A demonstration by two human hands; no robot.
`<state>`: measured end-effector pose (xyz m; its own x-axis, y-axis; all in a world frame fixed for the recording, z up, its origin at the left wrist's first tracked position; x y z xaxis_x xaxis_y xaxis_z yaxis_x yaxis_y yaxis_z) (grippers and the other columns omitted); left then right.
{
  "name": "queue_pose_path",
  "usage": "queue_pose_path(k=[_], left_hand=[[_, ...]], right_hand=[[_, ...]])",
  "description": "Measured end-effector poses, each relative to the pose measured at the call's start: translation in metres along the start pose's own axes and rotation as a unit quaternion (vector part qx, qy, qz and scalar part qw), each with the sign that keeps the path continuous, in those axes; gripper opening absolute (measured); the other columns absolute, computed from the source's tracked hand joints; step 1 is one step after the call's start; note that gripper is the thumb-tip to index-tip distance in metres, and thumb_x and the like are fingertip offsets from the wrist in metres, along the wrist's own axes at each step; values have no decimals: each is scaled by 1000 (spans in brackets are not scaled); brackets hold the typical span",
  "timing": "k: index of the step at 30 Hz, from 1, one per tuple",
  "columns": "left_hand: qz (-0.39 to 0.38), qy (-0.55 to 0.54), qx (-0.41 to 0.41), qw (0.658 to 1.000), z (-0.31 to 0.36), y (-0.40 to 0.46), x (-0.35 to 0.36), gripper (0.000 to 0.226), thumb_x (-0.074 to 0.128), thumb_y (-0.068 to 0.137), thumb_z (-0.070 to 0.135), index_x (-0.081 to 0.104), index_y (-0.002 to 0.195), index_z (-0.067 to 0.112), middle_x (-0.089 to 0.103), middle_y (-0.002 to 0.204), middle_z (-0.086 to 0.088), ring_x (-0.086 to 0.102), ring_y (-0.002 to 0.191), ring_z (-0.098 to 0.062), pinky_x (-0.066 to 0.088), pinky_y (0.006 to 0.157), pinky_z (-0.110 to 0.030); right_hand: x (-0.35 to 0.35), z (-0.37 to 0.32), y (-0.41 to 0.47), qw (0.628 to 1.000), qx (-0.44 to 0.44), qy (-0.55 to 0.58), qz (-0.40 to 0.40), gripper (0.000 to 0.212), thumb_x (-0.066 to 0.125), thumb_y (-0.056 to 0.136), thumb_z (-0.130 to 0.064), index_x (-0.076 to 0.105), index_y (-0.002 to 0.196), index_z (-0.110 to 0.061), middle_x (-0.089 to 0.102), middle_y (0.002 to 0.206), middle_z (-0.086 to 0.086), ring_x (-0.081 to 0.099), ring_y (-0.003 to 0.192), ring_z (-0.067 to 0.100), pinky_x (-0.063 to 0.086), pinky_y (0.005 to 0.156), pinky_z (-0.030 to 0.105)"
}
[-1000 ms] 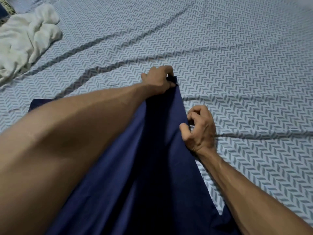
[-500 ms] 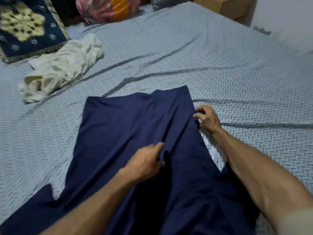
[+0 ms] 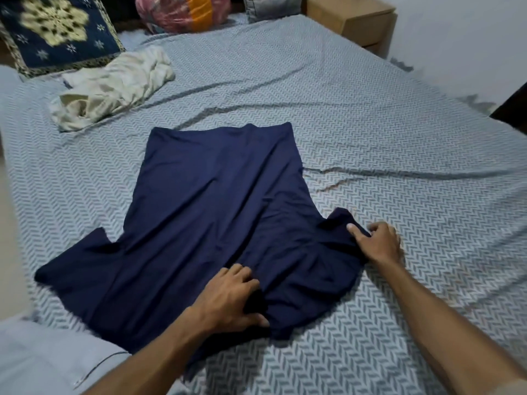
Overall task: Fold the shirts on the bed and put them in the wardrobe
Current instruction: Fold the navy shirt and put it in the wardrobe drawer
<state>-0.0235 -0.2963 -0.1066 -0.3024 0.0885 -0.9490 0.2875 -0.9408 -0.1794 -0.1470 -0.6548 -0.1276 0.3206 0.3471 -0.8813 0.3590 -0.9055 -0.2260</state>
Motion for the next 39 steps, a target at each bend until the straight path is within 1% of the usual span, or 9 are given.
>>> queue_pose_path(k=[6,10,16,19,23,27,30,35,39], left_hand=[[-89,53,24,994,72,-1,23,58,64,84,54,45,127,19,46,121,-4,44,109,-29,39,85,-44],[-79,10,-12,997,90,3,24,25,52,90,12,50,115,13,57,111,-10,56,100,-36,44,73,-42],[-74,-148,-37,986,89,3,39,8,48,89,15,50,96,15,63,97,-9,61,86,-33,53,75,-47],[-79,-210,-32,974,85,-4,33,21,59,83,27,54,102,19,65,96,-3,61,84,-25,55,74,-43],[-11,-165,-9,986,59,-24,11,56,69,79,47,54,128,25,61,116,2,58,105,-19,52,87,-34],[-21,-52,-3,998,22,-71,6,49,62,67,54,52,105,26,56,100,5,56,92,-22,48,75,-38],[-112,33,-50,992,-8,-106,21,51,58,63,52,51,107,27,55,104,6,54,98,-21,44,73,-37],[-141,15,-83,986,-26,-132,34,30,65,74,25,62,104,23,60,105,1,59,99,-25,49,76,-38],[-161,-83,-130,975,-33,-142,42,30,58,64,23,60,93,28,60,92,6,60,86,-22,58,71,-42]], right_hand=[[-5,5,-12,996,23,60,-65,29,67,87,-39,62,79,-11,60,75,7,55,78,29,42,72,35],[-29,6,3,993,-3,117,-20,27,63,95,-33,61,90,-7,65,92,15,59,88,32,42,75,36],[-27,21,13,996,19,81,-14,27,69,91,-34,63,81,-9,69,92,15,63,93,35,49,81,39],[-21,18,2,999,34,-12,-4,44,71,88,-36,62,116,-3,62,124,24,56,117,43,48,98,49],[-31,-60,-82,933,-281,-135,178,54,70,78,-36,58,124,-10,52,127,17,50,114,39,41,91,53],[22,-97,-217,768,-634,-84,-15,49,69,75,-51,64,110,-17,58,105,4,55,90,28,43,76,42],[65,-80,-262,701,-679,-168,-142,58,64,76,-59,60,121,-22,55,105,-3,49,90,19,41,75,37],[84,-67,-267,714,-656,-197,-146,30,67,71,-20,61,99,-26,57,89,-5,55,76,21,46,61,33],[86,-76,-275,719,-624,-233,-200,11,56,70,-34,55,79,-28,51,75,-10,52,69,18,41,60,34]])
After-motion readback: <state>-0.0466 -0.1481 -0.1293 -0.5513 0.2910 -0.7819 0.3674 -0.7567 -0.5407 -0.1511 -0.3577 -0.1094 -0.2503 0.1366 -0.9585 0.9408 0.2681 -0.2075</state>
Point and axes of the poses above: each hand's wrist, its own y-axis towards the middle knuckle, its own x-axis out of the palm, z = x × y, the point moved 9 cm from there along y, towards the middle knuckle
